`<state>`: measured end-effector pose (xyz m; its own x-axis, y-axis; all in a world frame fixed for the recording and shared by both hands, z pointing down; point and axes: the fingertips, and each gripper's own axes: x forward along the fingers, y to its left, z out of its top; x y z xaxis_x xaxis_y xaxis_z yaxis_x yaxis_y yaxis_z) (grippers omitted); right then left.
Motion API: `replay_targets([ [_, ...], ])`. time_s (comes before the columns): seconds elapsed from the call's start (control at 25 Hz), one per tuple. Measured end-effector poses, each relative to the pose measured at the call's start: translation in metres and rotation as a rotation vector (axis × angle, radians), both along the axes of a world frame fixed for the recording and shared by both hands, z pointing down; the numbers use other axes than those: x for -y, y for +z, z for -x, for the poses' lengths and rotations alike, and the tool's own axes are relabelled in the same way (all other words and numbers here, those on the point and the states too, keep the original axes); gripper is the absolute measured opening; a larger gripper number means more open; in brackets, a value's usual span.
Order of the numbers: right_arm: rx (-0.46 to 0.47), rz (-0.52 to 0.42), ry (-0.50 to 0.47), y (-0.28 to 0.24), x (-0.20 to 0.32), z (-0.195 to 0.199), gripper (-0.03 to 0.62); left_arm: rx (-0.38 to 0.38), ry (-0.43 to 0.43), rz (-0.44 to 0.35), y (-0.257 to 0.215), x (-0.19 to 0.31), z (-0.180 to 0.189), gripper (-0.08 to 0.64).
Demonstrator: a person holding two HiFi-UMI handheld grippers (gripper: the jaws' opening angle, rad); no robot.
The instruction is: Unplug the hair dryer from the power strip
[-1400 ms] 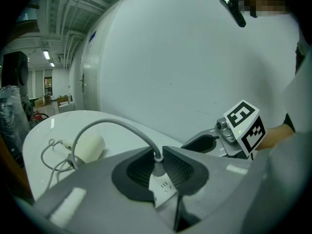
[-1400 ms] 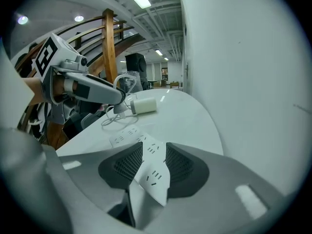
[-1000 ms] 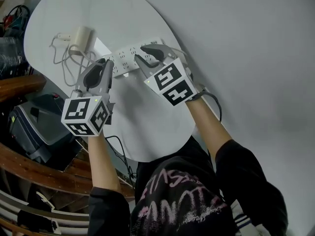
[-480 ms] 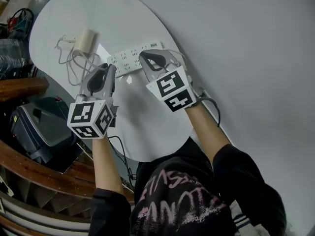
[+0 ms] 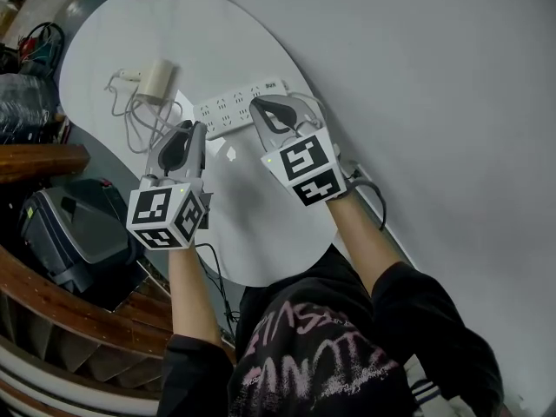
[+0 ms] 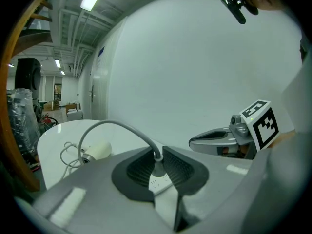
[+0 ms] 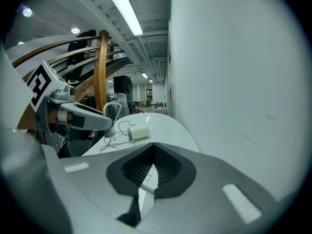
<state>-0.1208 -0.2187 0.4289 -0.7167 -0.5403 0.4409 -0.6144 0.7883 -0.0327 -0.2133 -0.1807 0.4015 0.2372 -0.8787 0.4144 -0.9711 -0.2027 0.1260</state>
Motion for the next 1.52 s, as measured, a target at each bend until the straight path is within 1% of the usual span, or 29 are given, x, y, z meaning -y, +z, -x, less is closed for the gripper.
replay_targets([
  [0.16,0.005,-0.021,0.014,-0.011,-0.006,-0.003,0.021,-0.023,-0.017,-0.027,-0.008,-0.008,0.003,0.057],
  [0.6,0.029,-0.063,0.068,-0.042,-0.022,-0.011,0.021,-0.043,-0.025,-0.087,-0.029,-0.03,0.008,0.057],
  [0.92,0.049,-0.123,0.121,-0.067,-0.035,-0.017,0.021,-0.051,-0.019,-0.14,-0.048,-0.049,0.012,0.057],
  [1.24,0.073,-0.171,0.147,-0.093,-0.048,-0.018,0.021,-0.061,-0.009,-0.201,-0.07,-0.061,0.015,0.057],
  [1.52,0.086,-0.204,0.161,-0.109,-0.06,-0.018,0.021,-0.072,-0.008,-0.228,-0.081,-0.074,0.02,0.057],
])
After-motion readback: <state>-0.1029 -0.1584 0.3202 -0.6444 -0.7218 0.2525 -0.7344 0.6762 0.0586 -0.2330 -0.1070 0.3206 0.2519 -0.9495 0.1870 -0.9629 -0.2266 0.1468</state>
